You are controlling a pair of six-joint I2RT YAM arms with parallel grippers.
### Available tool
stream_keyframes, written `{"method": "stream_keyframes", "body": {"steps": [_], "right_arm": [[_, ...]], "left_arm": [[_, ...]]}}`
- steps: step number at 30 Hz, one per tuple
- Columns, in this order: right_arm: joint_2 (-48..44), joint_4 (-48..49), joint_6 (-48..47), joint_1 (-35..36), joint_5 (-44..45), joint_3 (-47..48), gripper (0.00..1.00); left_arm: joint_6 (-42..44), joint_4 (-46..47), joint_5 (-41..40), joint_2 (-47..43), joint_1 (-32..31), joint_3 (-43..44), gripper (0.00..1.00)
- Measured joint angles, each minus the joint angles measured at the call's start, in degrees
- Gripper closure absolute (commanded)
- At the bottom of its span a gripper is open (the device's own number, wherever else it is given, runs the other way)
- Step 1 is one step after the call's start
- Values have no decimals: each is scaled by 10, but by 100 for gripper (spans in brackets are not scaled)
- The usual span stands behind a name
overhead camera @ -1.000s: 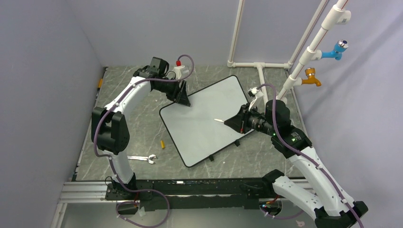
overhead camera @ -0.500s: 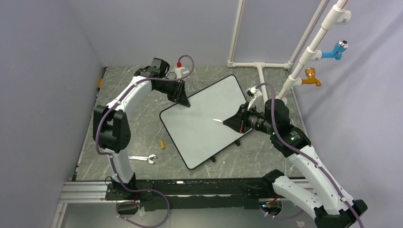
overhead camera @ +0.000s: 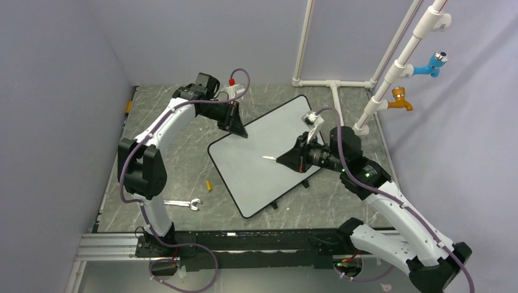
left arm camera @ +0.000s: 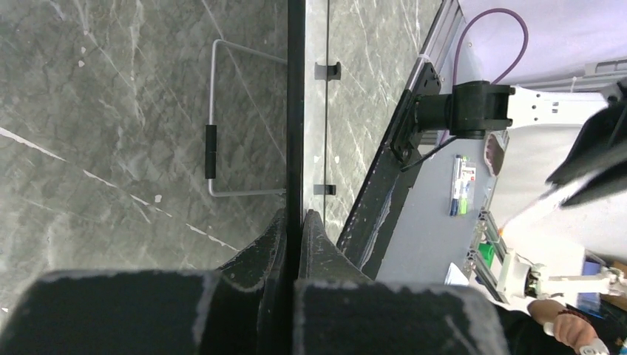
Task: Write a sentence on the whiteboard
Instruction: Hold the whiteboard on the whiteboard stand, then write a sentence on the whiteboard.
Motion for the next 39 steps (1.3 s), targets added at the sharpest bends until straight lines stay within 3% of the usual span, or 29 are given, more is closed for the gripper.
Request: {"method": "stream_keyframes", "body": {"steps": [7, 18, 31, 39], "right_arm": [[70, -9, -33, 159, 129, 58, 100], [203, -19, -68, 296, 322, 161, 100], [306, -45, -69, 385, 463, 238, 100], [330, -57, -63, 402, 506, 249, 100]], "left_arm": [[-19, 12, -57, -43, -39, -3, 100], [-71, 46, -108, -78, -61, -35, 100], [-88, 71, -130, -105, -68, -63, 100], [-88, 75, -133, -108, -68, -69, 100]]}}
